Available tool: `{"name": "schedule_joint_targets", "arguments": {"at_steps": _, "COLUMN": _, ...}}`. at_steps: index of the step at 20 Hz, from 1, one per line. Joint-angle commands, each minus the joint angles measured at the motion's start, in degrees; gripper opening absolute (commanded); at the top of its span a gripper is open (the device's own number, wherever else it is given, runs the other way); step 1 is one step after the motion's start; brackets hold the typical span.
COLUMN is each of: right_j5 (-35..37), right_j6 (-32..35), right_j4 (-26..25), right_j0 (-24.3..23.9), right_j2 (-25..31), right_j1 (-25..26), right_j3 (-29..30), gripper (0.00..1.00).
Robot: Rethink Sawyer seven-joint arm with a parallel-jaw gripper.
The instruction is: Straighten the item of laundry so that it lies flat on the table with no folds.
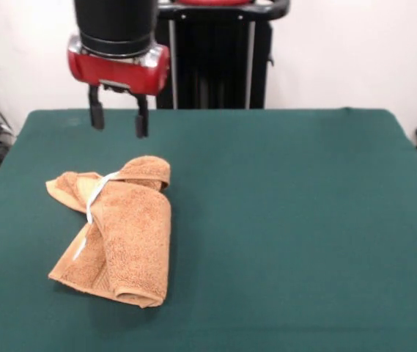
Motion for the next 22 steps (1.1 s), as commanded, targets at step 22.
{"name": "schedule_joint_targets", "arguments": {"at_steps": 22, "right_j5": -26.8, "right_j6": 2.5, "right_j4": -4.9, "right_j0": 2.2, "right_j2": 2.6, "right_j1": 9.2, "right_j3": 12.5, "gripper": 1.0}}
